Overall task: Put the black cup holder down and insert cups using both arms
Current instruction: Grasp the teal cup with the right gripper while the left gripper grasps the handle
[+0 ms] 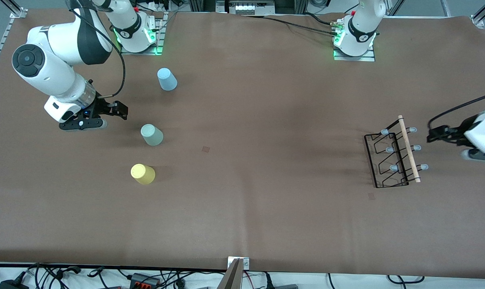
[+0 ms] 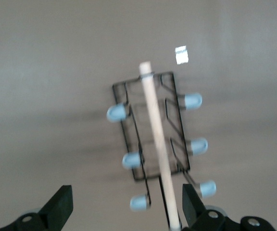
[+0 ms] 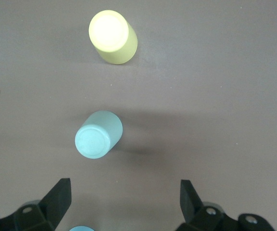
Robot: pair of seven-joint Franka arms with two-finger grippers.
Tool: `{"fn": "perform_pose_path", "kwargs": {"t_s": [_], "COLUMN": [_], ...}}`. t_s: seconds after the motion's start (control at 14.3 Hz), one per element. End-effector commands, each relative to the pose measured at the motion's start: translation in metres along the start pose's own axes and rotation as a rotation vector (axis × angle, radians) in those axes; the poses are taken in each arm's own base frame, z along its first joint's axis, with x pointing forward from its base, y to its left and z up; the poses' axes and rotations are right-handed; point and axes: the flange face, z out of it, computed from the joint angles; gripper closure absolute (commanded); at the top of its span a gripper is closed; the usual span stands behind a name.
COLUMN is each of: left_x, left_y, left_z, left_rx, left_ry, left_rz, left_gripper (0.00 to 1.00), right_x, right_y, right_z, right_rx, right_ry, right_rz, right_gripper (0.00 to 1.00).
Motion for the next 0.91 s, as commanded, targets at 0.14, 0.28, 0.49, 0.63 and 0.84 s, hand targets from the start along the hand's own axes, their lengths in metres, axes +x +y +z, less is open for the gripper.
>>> {"fn": "perform_pose_path", "kwargs": {"t_s": [0.14, 0.28, 0.49, 0.63, 0.84], "left_x": [-0.008, -0.003, 0.007, 0.010, 0.008], "left_y": [0.025, 0.028, 0.027, 0.026, 0.028], "left_z": [0.035, 0.049, 0.072, 0.083, 0.090], "left_rx": [0.012, 0.014, 0.018, 0.023, 0.021], "left_ry": [0.026, 0.032, 0.053, 0.076, 0.072], "left_rz": [0.006, 0.002, -0.016, -0.036, -0.041], "left_gripper": [0.00, 0.00, 0.00, 0.00, 0.05], "right_x": [0.002, 0.001, 0.008, 0.009, 0.012], "right_y": [-0.009, -0.017, -0.032, -0.034, -0.038], "right_z": [0.016, 0.020, 0.046, 0.068, 0.103], "right_rx": [0.010, 0.008, 0.006, 0.007, 0.005], "right_ry": [-0.008, -0.016, -0.013, -0.001, 0.005], "right_rz": [0.015, 0.069, 0.117, 0.113, 0.104], "right_gripper": [0.00, 0.00, 0.00, 0.00, 0.00]}}
